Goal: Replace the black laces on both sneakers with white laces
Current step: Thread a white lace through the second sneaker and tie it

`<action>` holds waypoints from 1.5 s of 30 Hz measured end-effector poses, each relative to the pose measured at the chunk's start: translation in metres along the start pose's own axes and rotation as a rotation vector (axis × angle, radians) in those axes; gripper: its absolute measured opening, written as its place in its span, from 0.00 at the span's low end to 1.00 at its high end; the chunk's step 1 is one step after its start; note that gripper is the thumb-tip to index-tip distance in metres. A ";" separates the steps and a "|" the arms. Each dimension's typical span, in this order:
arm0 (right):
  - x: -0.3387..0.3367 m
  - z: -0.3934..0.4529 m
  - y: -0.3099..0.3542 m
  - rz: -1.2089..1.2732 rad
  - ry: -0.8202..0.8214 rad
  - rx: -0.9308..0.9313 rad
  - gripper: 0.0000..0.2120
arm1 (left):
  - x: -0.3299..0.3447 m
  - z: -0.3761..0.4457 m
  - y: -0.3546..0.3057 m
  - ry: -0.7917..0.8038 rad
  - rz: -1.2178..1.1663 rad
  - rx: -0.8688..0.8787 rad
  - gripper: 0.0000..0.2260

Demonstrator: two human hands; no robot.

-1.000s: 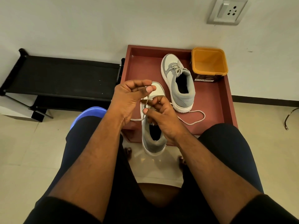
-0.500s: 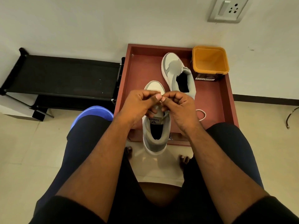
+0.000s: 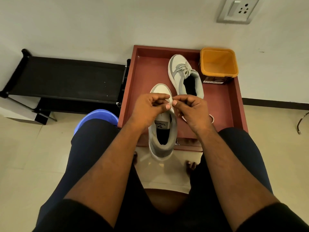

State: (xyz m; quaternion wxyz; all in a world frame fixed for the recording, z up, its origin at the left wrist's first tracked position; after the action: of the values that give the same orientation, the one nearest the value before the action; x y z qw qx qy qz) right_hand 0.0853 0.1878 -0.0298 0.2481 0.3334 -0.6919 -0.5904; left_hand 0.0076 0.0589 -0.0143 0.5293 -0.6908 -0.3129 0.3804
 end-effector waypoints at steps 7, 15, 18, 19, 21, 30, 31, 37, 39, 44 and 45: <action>0.001 0.003 -0.005 -0.048 -0.001 -0.014 0.05 | -0.010 0.004 0.004 -0.068 0.052 0.001 0.15; 0.005 0.005 -0.005 0.052 0.001 0.016 0.08 | -0.010 0.008 -0.002 -0.119 0.185 0.123 0.11; -0.010 0.014 -0.008 -0.188 -0.101 -0.060 0.09 | -0.029 0.018 0.009 -0.217 0.279 0.117 0.08; -0.010 0.015 -0.009 -0.323 -0.090 -0.095 0.10 | -0.032 0.021 0.013 -0.217 0.311 0.104 0.08; 0.004 0.013 -0.016 -0.581 0.026 -0.133 0.13 | -0.027 0.024 0.021 -0.171 0.367 0.083 0.06; 0.009 0.019 -0.043 -0.485 -0.019 -0.004 0.09 | 0.000 0.025 0.028 -0.203 0.502 0.170 0.06; 0.008 0.020 -0.050 -0.400 -0.027 0.067 0.08 | 0.002 0.026 0.030 -0.204 0.504 0.173 0.06; 0.010 0.020 -0.067 -0.152 -0.041 0.216 0.08 | 0.013 0.028 0.049 -0.190 0.456 0.106 0.05; 0.011 0.019 -0.067 -0.153 -0.035 0.210 0.08 | 0.013 0.027 0.049 -0.192 0.423 0.099 0.05; 0.009 0.017 -0.067 -0.124 -0.049 0.220 0.06 | 0.016 0.025 0.046 -0.188 0.440 0.110 0.06; 0.010 0.016 -0.066 -0.125 -0.043 0.216 0.06 | 0.018 0.025 0.047 -0.183 0.460 0.112 0.06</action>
State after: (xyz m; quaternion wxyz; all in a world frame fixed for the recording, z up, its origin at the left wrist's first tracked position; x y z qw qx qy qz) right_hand 0.0781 0.1856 -0.0985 0.1587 0.3881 -0.7346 -0.5335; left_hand -0.0028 0.0747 -0.0670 0.4356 -0.6762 -0.1723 0.5686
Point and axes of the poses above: each hand's wrist, its own z-axis towards the middle knuckle, its own x-axis out of the palm, y = z × x, the point moved 9 cm from there along z, towards the middle knuckle, and after that the axes turned 8 degrees about -y, right-handed, at the moved point
